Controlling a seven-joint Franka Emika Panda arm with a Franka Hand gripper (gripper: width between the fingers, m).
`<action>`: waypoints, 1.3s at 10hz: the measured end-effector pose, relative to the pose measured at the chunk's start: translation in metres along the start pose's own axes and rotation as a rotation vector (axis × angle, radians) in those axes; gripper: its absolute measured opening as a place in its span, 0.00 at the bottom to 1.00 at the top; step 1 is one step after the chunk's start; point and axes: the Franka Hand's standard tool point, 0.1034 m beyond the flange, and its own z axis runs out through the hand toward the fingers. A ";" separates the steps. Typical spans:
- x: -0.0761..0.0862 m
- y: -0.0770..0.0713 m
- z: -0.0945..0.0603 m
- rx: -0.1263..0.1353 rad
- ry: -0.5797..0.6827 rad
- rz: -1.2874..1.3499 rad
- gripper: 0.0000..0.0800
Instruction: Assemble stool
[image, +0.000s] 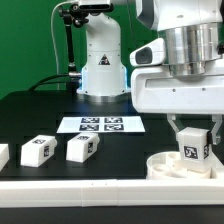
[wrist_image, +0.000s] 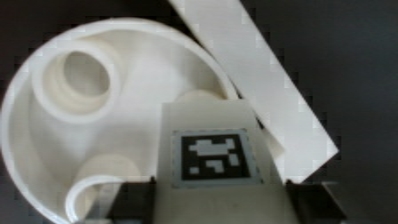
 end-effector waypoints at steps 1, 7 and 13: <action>-0.001 0.000 0.000 0.003 -0.004 0.073 0.43; -0.009 -0.006 0.001 0.022 -0.042 0.521 0.43; -0.008 -0.006 0.001 0.048 -0.100 0.869 0.43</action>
Offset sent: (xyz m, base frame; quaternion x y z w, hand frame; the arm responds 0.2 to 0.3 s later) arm -0.0044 0.0079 -0.0024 0.0063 -0.0089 0.2497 0.9683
